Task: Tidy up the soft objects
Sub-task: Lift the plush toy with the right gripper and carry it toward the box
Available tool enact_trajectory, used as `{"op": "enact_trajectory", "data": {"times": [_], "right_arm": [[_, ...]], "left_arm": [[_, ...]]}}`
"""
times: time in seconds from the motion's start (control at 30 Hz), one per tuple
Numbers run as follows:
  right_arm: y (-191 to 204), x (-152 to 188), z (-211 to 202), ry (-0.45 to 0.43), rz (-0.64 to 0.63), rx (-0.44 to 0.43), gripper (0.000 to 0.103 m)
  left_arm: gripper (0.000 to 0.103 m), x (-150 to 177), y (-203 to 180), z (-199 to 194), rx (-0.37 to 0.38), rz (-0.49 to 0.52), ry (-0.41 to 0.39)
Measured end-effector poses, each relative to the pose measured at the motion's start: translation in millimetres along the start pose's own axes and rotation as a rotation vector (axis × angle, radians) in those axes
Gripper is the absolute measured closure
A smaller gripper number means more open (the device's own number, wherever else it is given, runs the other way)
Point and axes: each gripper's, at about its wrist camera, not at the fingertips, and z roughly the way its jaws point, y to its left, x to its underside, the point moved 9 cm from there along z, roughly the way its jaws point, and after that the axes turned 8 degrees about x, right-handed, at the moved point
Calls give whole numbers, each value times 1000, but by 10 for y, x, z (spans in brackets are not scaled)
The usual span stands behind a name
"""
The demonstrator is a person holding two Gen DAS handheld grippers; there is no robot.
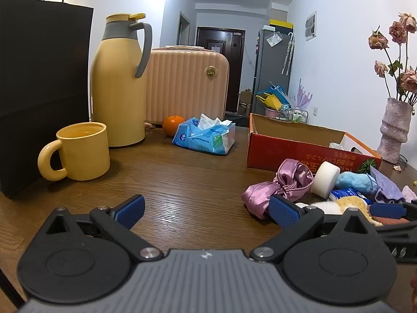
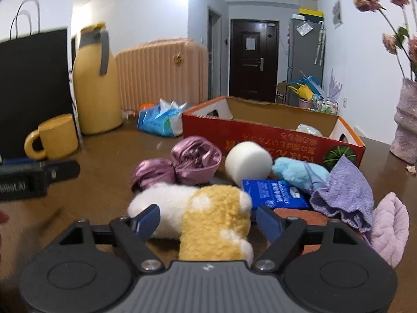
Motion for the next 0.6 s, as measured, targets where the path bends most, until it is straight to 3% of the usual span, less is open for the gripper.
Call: {"op": "enact_trajectory", "data": {"times": [0.2,0.27,0.33,0.6], "right_arm": [[123,129,195,88,-62,14,24],[136,165,243,108,-75,21,32],[139,174,254,109,-72,9,50],[104,156,210,93,-58,10,54]], "left_arm": [[0,-1,7,-8,-4,-4,-3],[0,-2,6,-9,-2,-6,-5],[0,-3,4,-11,0,-8,-6],[0,-15,13,-25,7,-11,-11]]}}
